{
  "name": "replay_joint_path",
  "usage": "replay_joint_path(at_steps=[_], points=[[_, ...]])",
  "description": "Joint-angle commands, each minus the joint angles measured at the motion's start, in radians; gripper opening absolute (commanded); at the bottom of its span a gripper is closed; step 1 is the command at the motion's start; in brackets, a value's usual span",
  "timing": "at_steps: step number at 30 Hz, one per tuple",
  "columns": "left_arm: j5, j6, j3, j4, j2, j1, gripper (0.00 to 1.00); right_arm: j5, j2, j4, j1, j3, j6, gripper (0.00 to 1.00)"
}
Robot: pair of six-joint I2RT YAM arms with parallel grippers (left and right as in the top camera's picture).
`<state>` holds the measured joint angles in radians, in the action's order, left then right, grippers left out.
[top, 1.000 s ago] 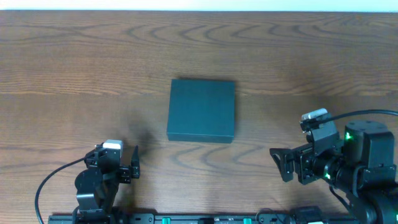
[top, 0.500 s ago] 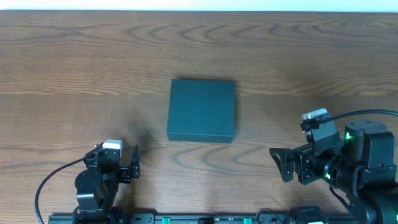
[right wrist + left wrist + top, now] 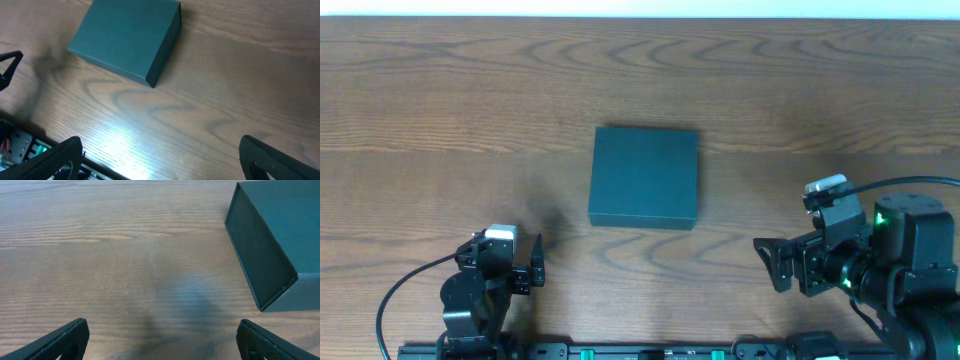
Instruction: Pack container
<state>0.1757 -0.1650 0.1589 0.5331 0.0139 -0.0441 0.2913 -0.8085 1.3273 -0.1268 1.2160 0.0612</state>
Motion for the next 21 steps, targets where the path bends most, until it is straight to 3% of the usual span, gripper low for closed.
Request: replay_joint_path(at_steps=[1,12,21], points=[[-0.007,-0.015,-0.014,-0.007,-0.010,-0.002,0.95,0.004,0.003,0.001,-0.005,0.000,-0.008,0.99],[-0.007,-0.015,-0.014,-0.007,-0.010,-0.002,0.95,-0.135,0.055,-0.054,-0.005,-0.026,0.073,0.99],[-0.007,-0.015,-0.014,-0.007,-0.010,-0.002,0.95,-0.161,0.400,-0.292,-0.003,-0.412,0.192,0.99]])
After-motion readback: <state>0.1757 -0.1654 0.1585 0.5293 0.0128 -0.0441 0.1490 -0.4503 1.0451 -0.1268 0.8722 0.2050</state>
